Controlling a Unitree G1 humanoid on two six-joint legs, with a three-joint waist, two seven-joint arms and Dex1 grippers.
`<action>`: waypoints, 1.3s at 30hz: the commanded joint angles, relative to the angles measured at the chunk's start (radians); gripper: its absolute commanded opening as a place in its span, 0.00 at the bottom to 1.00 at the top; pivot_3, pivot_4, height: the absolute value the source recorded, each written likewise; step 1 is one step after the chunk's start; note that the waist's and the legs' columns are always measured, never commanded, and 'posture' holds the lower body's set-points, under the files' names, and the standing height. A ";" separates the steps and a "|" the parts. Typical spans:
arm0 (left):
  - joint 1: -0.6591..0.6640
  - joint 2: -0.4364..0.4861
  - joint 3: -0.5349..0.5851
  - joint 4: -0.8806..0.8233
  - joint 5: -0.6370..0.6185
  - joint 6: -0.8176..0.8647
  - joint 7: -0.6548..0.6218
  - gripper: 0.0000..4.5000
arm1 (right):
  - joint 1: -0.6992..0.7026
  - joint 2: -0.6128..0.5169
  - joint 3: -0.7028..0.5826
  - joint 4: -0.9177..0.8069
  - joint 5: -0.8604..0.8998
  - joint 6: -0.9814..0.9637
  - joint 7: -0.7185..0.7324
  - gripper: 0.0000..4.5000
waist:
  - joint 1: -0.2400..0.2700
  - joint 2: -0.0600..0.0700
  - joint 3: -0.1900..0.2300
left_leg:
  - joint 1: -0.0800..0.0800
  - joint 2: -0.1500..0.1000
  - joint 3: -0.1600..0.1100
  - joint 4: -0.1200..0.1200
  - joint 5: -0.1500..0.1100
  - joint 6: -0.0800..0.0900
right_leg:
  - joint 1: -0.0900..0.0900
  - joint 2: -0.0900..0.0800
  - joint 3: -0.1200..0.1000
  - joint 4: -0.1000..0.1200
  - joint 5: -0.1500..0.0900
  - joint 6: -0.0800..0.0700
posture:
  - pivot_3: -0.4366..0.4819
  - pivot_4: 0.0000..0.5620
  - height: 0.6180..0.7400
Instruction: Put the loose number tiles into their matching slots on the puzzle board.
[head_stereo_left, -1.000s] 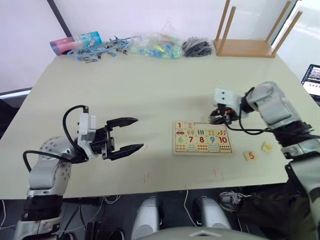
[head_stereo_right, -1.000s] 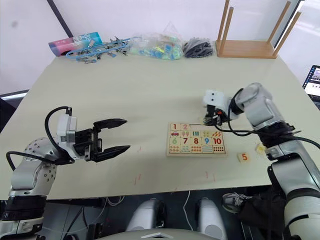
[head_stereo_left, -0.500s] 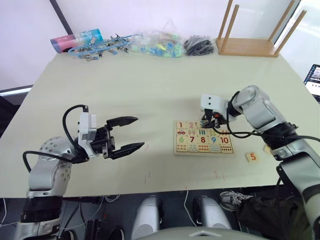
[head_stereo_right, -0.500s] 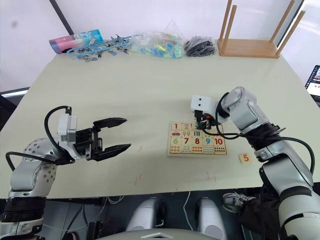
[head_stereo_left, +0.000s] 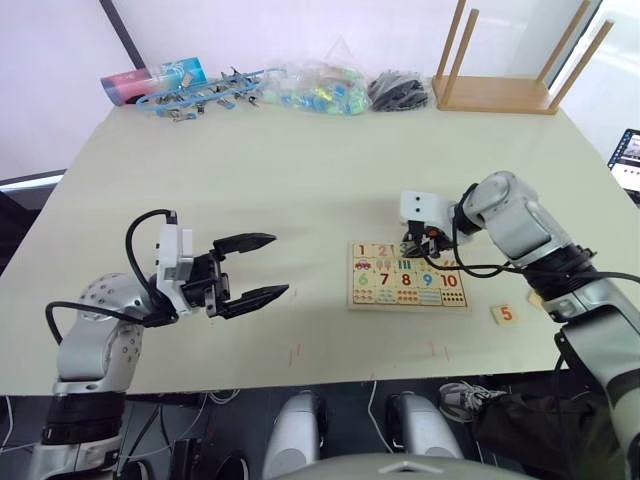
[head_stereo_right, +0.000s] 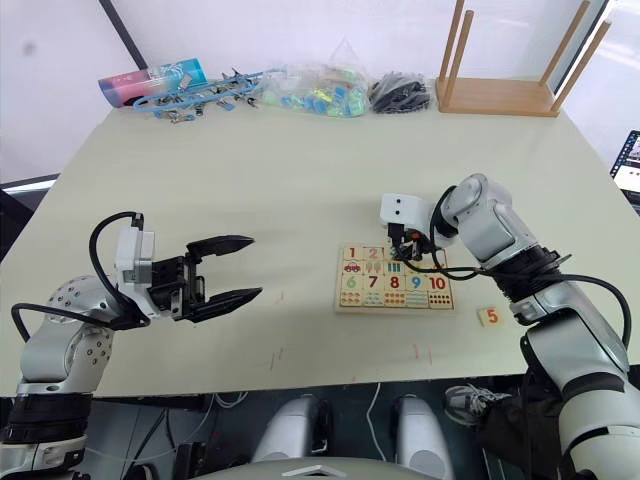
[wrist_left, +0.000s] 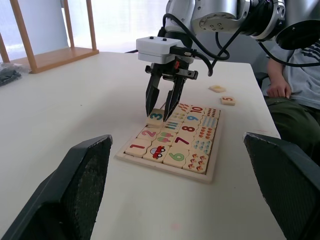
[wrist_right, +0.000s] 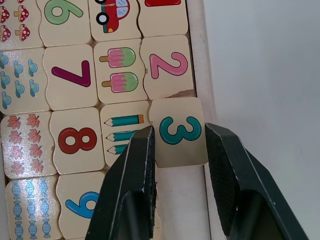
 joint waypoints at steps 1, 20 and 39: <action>-0.007 0.008 0.016 -0.033 -0.027 0.002 -0.002 1.00 | -0.005 -0.013 -0.002 -0.026 0.002 -0.011 0.006 0.20 | 0.000 0.000 0.000 | 0.000 0.000 0.000 0.000 0.000 0.000 | 0.000 0.000 0.000 0.000 0.000 0.000 | 0.48 0.27 0.99; -0.002 0.010 0.012 -0.030 -0.030 -0.002 -0.006 1.00 | 0.002 -0.020 0.012 0.000 -0.007 -0.054 0.000 0.20 | 0.000 0.000 0.000 | 0.000 0.000 0.000 0.000 0.000 0.000 | 0.000 0.000 0.000 0.000 0.000 0.000 | 0.48 0.27 0.99; 0.000 0.007 0.012 -0.018 -0.026 -0.011 -0.014 1.00 | -0.004 -0.009 0.012 0.044 -0.015 -0.081 -0.024 0.20 | 0.000 -0.002 -0.001 | 0.000 0.000 0.000 0.000 0.000 0.000 | 0.000 0.000 0.000 0.000 0.000 0.000 | 0.48 0.27 0.99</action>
